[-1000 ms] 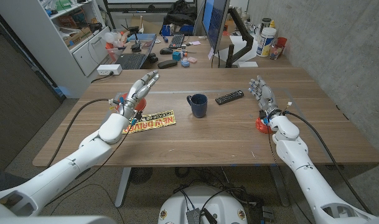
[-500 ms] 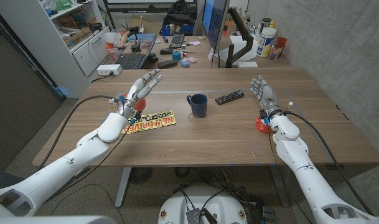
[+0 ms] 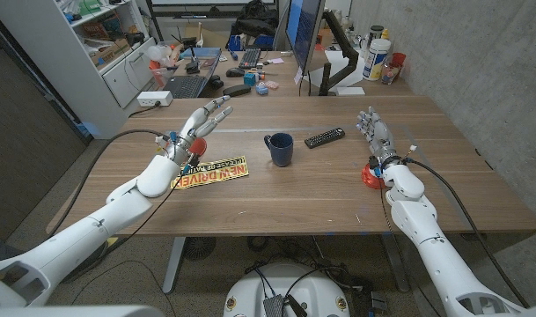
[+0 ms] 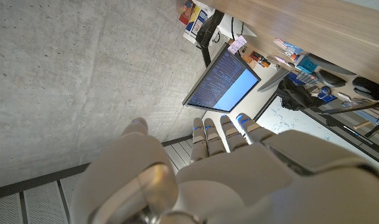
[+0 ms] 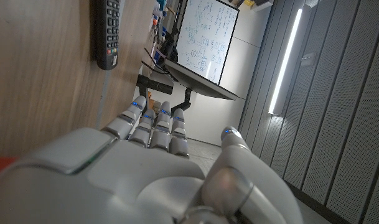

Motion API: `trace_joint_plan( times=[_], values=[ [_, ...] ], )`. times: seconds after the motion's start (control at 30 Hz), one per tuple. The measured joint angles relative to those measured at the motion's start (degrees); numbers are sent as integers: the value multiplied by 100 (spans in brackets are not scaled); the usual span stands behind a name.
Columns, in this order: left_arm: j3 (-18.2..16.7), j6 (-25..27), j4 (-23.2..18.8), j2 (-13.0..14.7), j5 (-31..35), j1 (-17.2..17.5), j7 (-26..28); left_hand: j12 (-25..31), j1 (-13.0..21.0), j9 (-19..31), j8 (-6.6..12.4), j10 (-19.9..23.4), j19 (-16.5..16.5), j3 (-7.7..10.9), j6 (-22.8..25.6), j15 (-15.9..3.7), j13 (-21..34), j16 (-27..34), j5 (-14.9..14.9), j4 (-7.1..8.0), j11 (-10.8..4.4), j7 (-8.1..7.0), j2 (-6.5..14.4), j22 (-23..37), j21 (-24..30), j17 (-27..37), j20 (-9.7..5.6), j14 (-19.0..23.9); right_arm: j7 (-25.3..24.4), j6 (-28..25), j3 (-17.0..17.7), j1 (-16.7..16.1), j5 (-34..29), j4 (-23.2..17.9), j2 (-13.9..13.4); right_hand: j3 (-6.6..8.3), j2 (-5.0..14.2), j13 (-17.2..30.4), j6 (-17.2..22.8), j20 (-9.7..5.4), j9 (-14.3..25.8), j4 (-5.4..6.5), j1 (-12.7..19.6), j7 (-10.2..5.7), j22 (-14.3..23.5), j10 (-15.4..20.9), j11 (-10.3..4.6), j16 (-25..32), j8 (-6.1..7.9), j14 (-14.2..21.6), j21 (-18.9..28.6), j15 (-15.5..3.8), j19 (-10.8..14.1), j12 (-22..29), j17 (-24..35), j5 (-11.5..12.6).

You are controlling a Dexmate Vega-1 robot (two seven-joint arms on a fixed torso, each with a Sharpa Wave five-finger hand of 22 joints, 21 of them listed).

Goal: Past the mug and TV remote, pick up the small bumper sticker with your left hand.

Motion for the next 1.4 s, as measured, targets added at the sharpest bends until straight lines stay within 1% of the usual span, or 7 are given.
trace_joint_plan(
  times=[0.07, 0.17, 0.43, 0.83, 1.07, 1.27, 1.4],
  values=[
    [26, -45, 57, -30, 32, -54, -26, 0, 8, 0, 0, 0, 9, -7, 30, 0, 0, 0, 0, -7, 0, -31, 8, 0, 0, 0, 9, 0, -24, -11, 4, -8, -6, -20, -9, 0, 0, 0, 0, 0, 0, 0, 0, 0, 0, 0, 0, 0, 0, 0, 0, 0, 0, 0, 0, 0],
    [62, -94, 130, -67, 62, -127, -67, 0, 22, 0, 0, 30, 9, -7, 36, 0, 0, 0, 29, -7, -29, -25, 23, 0, 0, 0, 9, 0, -48, -37, 10, -13, -12, -45, -23, 0, 0, 0, 0, 0, 0, 0, 0, 0, 0, 0, 0, 0, 0, 0, 0, 0, 0, 0, 0, 0],
    [161, -174, 278, -165, 133, -319, -176, 0, 53, 0, 0, 71, 9, -7, 64, 30, 0, 0, 29, -6, -9, -22, -8, 30, 0, 3, 9, 30, -76, -107, 30, -5, -18, -77, -63, 0, 0, 0, 0, 0, -1, 0, 0, 0, 29, 0, 0, 0, 0, 0, 0, 0, 0, 0, 0, 0],
    [225, -188, 274, -212, 178, -416, -210, 0, 75, 30, 0, 91, 52, -7, 113, 0, 0, 0, 28, -6, -28, -31, 14, 29, 0, 14, 6, 59, -64, -254, 83, 47, -8, -126, -148, 0, 0, 0, 0, 1, -1, 0, 0, 0, 29, 0, 0, 0, 0, 0, 1, 0, 1, 0, 0, 22],
    [231, -165, 89, -79, 176, -324, -280, 0, 75, 29, 0, 91, 51, 18, 113, 0, 0, 0, 50, -31, -28, -31, 14, 29, 0, 13, 6, 59, -97, -326, 98, -2, -5, -256, -152, 0, 0, 0, 0, 32, -2, 0, 0, 0, 29, 0, 0, 0, 0, 0, -22, 0, 32, 0, 0, 22],
    [154, -18, -246, 190, 188, -127, -349, 0, 125, 29, 0, 91, 71, 18, 113, 0, 30, 0, 50, -31, -28, -31, 25, 29, 0, 13, 26, 59, -138, -369, 80, -43, -9, -336, -143, 0, 0, 0, 21, 31, -2, 0, 0, -21, 28, 0, 0, 0, 0, 22, -21, -23, 32, 0, 0, 22],
    [106, 48, -378, 294, 261, -37, -323, 0, 128, 29, 0, 104, 71, 0, 113, 29, 29, 0, 50, -48, -40, -31, 22, 28, 0, 13, 27, 88, -150, -378, 65, -46, -17, -352, -137, 0, 0, 0, 21, 31, -2, 0, 0, -21, 28, -1, 0, 0, 0, 31, -21, -32, 31, 0, 30, 22]
  ],
)
